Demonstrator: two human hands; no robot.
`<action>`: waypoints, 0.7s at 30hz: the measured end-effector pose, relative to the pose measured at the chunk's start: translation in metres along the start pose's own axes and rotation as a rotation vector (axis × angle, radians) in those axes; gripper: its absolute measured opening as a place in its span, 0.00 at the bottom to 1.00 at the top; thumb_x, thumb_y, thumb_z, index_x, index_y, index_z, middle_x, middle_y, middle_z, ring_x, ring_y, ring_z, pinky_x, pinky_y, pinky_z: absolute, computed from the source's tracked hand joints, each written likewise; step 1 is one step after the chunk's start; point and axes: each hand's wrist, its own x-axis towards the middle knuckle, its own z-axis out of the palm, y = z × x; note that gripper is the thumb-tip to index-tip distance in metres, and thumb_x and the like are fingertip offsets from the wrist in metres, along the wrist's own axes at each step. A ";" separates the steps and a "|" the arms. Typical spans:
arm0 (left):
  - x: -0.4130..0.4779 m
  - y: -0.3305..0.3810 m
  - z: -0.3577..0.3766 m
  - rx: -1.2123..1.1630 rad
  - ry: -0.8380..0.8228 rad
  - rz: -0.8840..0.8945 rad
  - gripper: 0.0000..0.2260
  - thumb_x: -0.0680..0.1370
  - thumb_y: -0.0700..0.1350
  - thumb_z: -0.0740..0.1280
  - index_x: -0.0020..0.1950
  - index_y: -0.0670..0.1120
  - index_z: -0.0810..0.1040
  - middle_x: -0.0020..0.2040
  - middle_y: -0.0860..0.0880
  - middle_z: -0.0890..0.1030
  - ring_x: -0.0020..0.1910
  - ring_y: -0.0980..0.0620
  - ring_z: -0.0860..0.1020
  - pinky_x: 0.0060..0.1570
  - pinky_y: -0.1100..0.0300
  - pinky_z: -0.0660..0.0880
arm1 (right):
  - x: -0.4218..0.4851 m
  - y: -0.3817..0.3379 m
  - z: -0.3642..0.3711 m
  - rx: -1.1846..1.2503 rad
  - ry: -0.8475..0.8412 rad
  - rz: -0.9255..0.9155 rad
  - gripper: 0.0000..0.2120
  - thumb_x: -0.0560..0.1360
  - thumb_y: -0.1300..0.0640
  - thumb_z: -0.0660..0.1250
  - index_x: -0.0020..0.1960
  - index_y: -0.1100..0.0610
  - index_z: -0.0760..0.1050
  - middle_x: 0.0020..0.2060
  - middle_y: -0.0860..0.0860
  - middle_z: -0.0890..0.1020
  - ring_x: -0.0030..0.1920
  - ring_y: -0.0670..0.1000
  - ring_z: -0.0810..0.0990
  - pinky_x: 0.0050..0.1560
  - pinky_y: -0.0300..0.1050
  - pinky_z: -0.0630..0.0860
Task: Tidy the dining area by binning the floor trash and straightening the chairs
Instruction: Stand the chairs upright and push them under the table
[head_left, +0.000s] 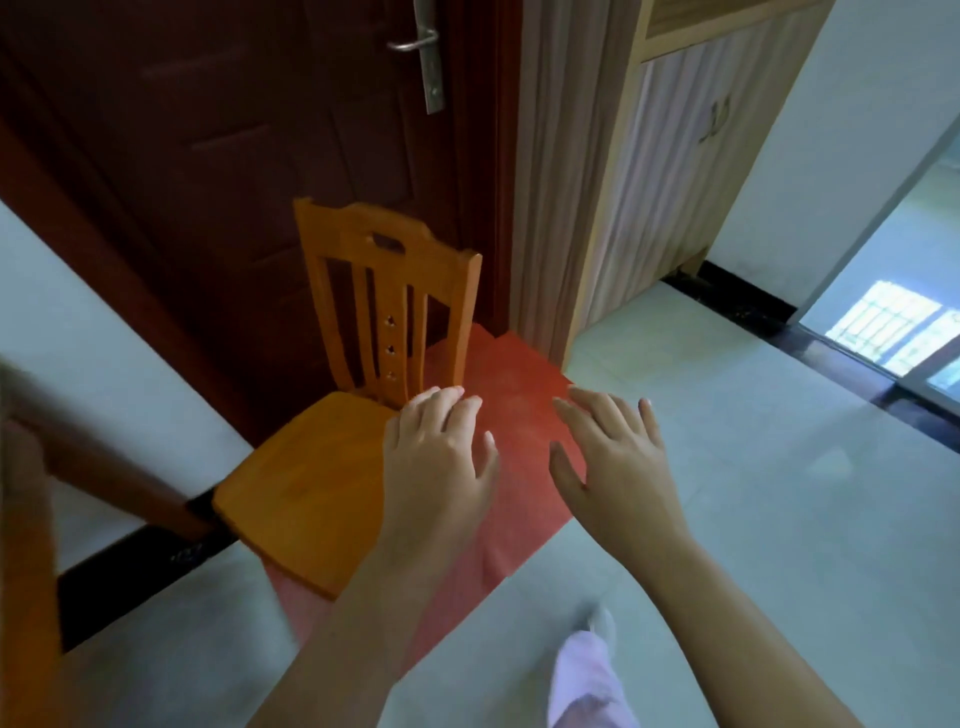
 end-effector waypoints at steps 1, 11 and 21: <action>0.017 0.007 0.012 0.009 0.016 -0.019 0.14 0.72 0.44 0.65 0.54 0.40 0.80 0.53 0.42 0.81 0.55 0.43 0.77 0.53 0.49 0.73 | 0.016 0.017 0.002 0.005 -0.012 -0.017 0.18 0.70 0.54 0.59 0.56 0.59 0.77 0.54 0.54 0.80 0.55 0.56 0.78 0.60 0.64 0.66; 0.154 0.054 0.080 0.042 0.082 -0.202 0.14 0.70 0.40 0.71 0.55 0.39 0.78 0.54 0.41 0.80 0.55 0.43 0.77 0.54 0.49 0.71 | 0.169 0.131 0.017 0.132 -0.112 -0.168 0.20 0.71 0.51 0.56 0.58 0.58 0.76 0.56 0.53 0.79 0.56 0.56 0.76 0.61 0.60 0.66; 0.264 0.005 0.140 0.072 0.166 -0.394 0.15 0.71 0.42 0.68 0.56 0.39 0.78 0.55 0.40 0.79 0.56 0.41 0.76 0.56 0.48 0.70 | 0.308 0.157 0.091 0.202 -0.141 -0.348 0.20 0.71 0.52 0.58 0.57 0.60 0.77 0.55 0.55 0.80 0.55 0.57 0.77 0.56 0.64 0.71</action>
